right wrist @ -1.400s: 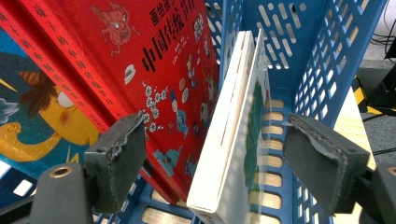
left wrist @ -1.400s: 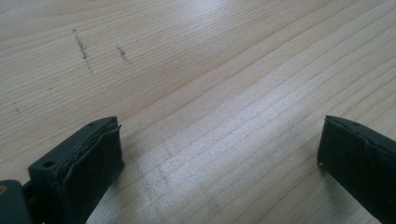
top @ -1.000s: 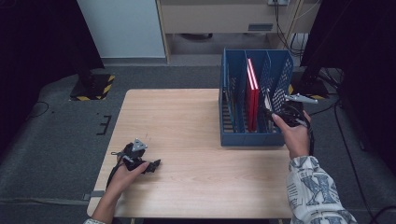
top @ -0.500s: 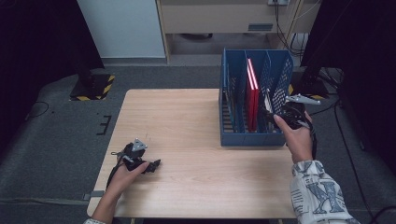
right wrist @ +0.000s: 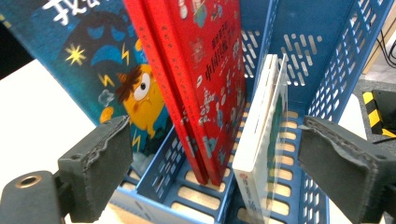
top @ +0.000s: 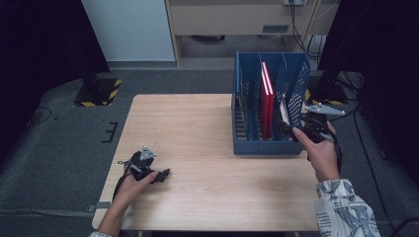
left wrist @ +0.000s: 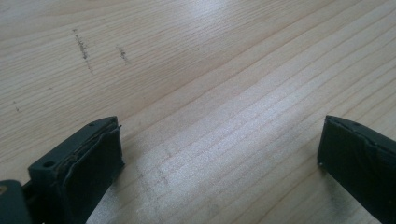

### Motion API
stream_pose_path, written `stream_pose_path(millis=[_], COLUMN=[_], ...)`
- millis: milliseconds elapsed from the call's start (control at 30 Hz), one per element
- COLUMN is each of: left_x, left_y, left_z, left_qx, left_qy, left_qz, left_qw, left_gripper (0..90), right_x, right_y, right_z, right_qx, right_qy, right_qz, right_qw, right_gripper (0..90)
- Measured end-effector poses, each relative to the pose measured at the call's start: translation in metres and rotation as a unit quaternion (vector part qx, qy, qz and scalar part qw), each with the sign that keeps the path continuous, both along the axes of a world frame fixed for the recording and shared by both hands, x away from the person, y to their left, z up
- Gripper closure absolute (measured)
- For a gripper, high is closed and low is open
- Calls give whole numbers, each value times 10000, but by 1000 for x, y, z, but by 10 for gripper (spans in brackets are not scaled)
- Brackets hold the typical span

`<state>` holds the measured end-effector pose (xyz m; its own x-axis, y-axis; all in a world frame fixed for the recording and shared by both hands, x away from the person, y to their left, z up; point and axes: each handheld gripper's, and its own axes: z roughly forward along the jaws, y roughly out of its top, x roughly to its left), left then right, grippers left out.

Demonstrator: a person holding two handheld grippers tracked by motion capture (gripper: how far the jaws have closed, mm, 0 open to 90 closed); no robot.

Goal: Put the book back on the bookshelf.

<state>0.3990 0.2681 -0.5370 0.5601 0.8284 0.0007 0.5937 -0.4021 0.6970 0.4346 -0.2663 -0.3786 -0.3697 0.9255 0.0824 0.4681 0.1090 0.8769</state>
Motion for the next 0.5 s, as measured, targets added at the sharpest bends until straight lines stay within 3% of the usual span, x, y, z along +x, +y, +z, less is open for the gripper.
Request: stream_pose_path(millis=[500], left_x=[0], left_y=[0], left_z=[0], left_qx=[0], left_qy=[0], left_qz=[5], left_qw=[10000], left_gripper=[0], right_x=[-29], right_y=[16], right_z=[-4], right_qx=[-236], right_qy=[11], right_qz=[280], right_qw=[9993], right_gripper=[91])
